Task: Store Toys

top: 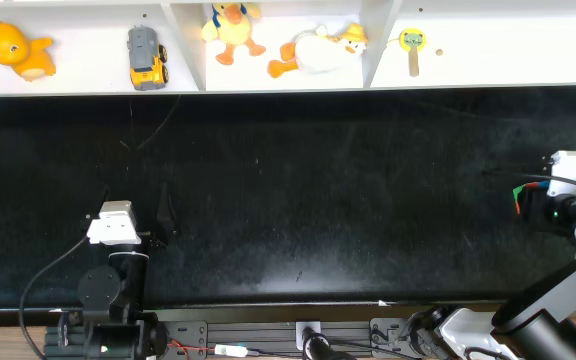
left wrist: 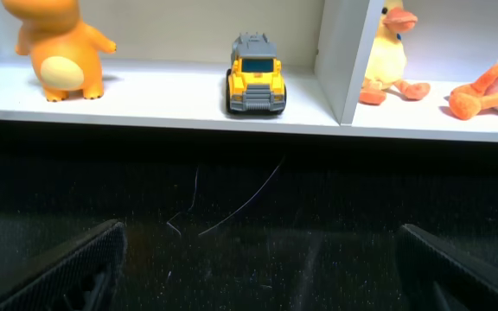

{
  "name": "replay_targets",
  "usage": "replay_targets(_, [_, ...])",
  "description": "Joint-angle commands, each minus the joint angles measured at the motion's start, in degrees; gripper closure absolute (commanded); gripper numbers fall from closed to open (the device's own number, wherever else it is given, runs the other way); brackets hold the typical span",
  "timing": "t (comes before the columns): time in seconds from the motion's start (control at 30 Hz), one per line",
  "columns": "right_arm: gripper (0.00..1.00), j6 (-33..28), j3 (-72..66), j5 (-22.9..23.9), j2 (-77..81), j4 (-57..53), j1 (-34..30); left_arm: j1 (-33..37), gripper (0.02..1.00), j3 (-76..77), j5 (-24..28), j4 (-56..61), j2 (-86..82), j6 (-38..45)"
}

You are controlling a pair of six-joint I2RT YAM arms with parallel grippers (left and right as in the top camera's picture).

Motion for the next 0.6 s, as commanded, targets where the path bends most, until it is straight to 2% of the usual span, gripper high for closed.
replay_targets(0.03, [0.441,1.05,0.17,0.90,0.02,0.26,0.61,-0.37,0.020,-0.11,0.57,-0.11,-0.68,-1.05])
replay_targets(0.27, [0.542,3.23,0.17,0.92,-0.92,0.26,0.61,-0.37,0.020,-0.11,0.55,-0.11,-0.68,-1.05])
replay_targets(0.6, [0.514,14.67,0.31,-0.87,-10.95,3.02,3.76,-0.37,0.020,-0.11,0.55,-0.11,-0.68,-1.05])
